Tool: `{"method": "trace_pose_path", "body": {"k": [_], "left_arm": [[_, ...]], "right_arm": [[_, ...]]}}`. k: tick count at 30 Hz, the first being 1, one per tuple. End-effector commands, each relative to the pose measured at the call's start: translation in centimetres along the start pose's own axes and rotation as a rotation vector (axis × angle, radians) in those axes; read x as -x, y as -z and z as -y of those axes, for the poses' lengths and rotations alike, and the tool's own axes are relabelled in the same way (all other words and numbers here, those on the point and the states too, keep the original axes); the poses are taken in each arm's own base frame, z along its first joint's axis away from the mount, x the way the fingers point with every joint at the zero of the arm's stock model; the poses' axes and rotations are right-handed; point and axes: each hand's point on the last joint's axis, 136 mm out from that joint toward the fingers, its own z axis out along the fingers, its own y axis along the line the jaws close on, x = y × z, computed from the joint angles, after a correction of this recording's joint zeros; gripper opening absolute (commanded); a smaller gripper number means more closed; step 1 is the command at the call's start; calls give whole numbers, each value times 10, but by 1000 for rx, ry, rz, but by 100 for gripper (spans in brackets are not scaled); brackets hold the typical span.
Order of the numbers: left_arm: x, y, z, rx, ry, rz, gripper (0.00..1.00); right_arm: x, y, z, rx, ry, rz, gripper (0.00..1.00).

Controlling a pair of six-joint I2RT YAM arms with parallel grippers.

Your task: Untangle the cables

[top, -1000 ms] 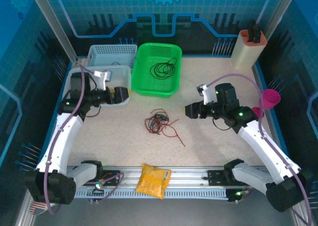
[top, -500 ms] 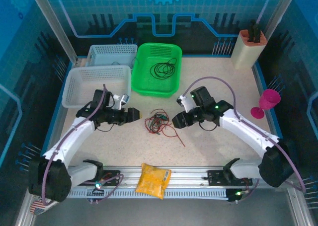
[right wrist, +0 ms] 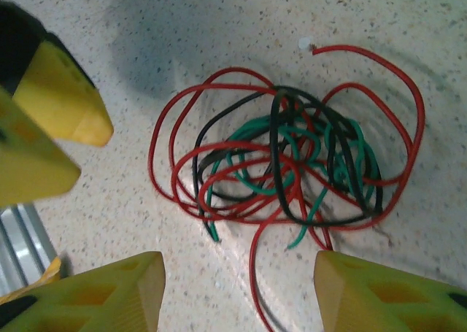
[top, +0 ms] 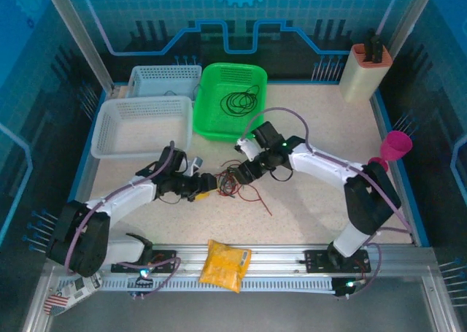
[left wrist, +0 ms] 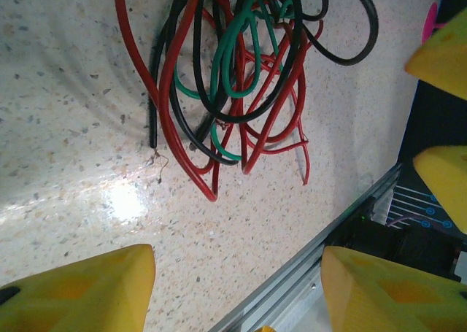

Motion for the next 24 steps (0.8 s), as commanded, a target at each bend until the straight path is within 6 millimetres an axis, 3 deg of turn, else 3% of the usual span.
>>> {"method": "trace_pose_path", "body": {"k": [1,6,8,11,13,18,24], "left_arm": [[7,-10,10,-22,-37,39,63],[0,-18,10,32,-112,4,63],[-1,-18,10,41,-117,0,62],[0,-16,11,47,-129,4,59],[2,-14,14,44,-153,14,58],[7,-9,24,23,-205,50,57],[9,-18,24,22,-209,24,54]], "right_arm": [[14,-16,0,-7,30,12,57],[17,-33,5,2,12,7,51],[17,-36,4,14,13,5,41],[21,-29,-2,34,18,34,13],[25,-19,-7,51,7,67,1],[31,3,-14,103,-90,106,0],[34,14,-23,135,-142,116,0]]}}
